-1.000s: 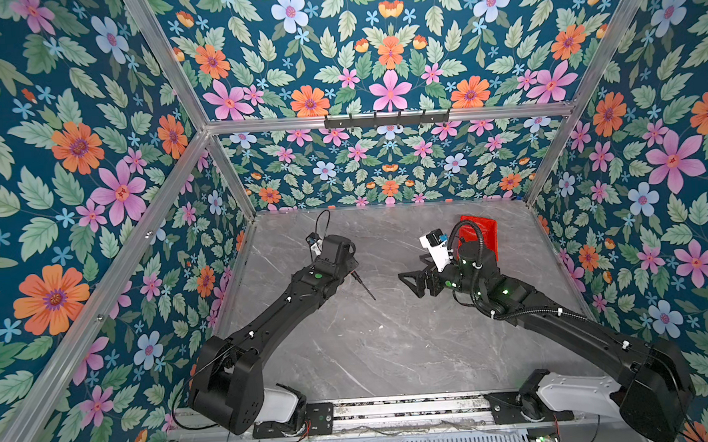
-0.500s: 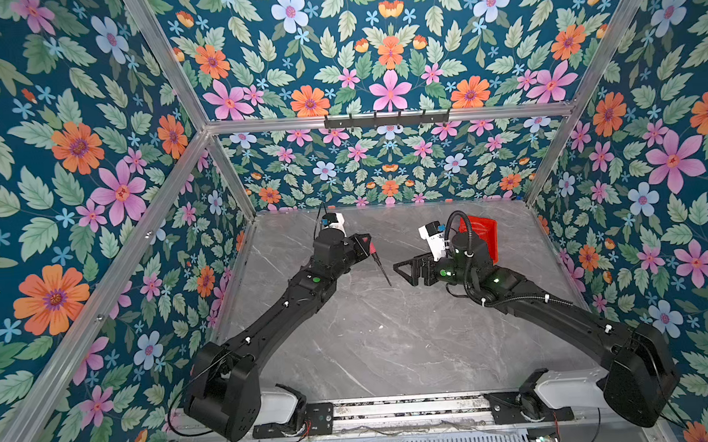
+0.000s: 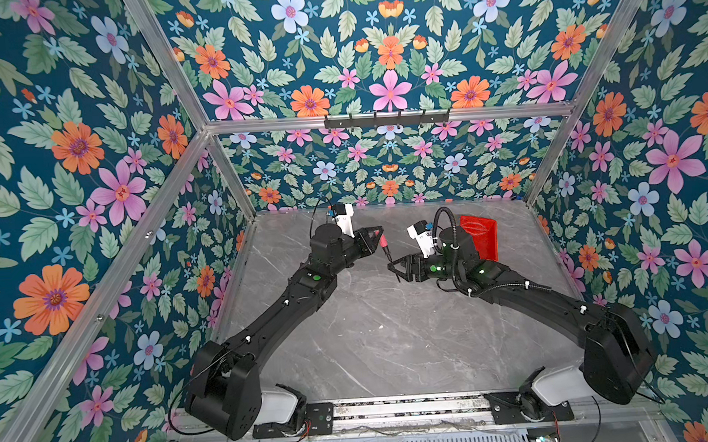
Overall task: Put the screwdriver in the bin
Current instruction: 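Grasp the red handle with the right gripper while the left gripper releases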
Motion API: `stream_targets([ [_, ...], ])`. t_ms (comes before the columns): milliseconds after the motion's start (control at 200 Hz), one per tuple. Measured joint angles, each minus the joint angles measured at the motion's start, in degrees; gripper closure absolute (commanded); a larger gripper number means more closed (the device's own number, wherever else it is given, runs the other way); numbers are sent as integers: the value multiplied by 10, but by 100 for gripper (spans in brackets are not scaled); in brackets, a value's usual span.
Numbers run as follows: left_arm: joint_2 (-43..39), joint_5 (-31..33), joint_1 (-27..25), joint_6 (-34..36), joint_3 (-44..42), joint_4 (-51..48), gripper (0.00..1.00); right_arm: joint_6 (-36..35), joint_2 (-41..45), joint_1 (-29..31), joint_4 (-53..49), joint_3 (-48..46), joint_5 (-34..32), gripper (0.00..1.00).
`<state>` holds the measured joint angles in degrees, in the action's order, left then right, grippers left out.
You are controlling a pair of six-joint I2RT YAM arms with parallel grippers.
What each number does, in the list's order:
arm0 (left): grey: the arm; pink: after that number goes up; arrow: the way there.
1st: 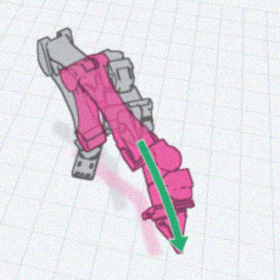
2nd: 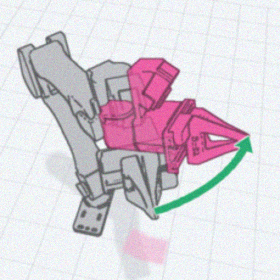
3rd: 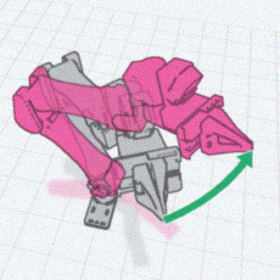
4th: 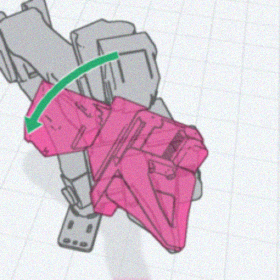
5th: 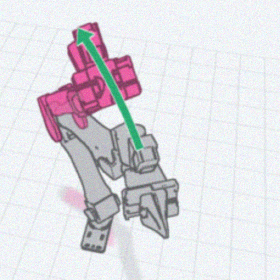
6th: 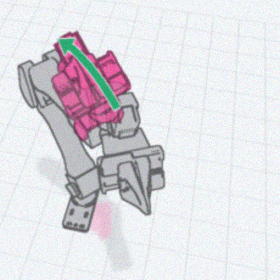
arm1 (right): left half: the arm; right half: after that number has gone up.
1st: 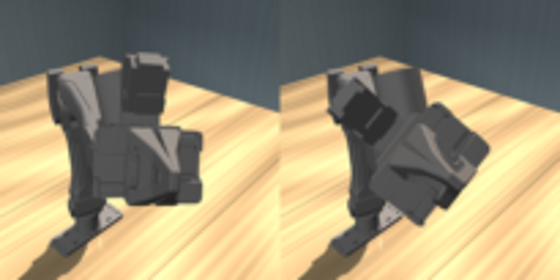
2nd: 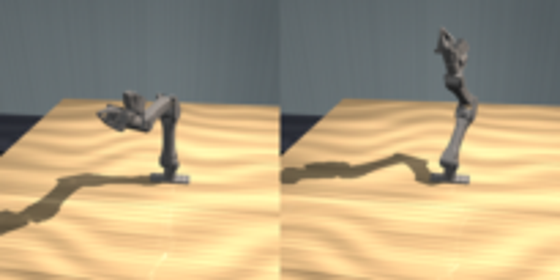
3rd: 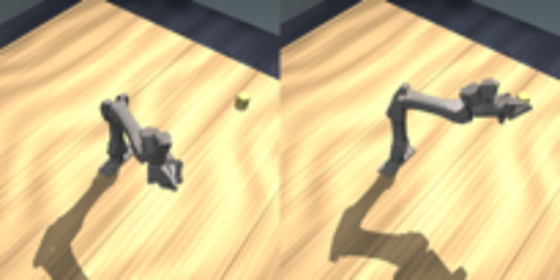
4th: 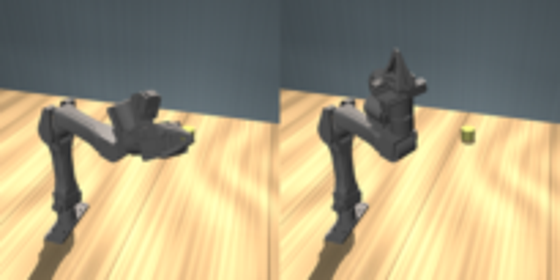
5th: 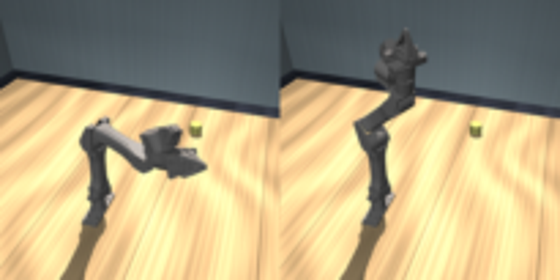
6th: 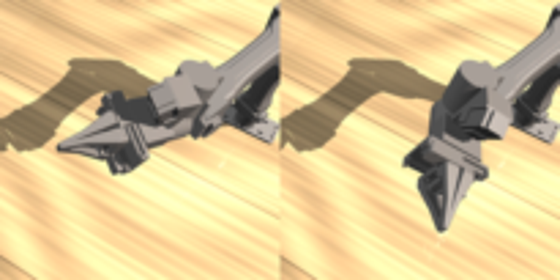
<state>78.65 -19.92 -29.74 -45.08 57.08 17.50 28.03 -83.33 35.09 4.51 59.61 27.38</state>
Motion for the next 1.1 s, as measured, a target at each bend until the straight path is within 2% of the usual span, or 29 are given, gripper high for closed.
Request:
stream_targets([
  [330,0,-23,0,0,2,1,100,0,-30,0,5,29,11,72],
  [505,3,-25,0,0,2,4,100,-11,-34,1,9,35,28,100],
  [655,5,-27,0,0,2,9,100,-17,-32,1,7,35,30,100],
  [815,5,-28,0,-7,-8,24,64,-17,-26,1,-5,35,29,100],
  [1100,-14,-25,0,17,-37,56,23,-14,-5,-5,-5,21,-7,100],
])
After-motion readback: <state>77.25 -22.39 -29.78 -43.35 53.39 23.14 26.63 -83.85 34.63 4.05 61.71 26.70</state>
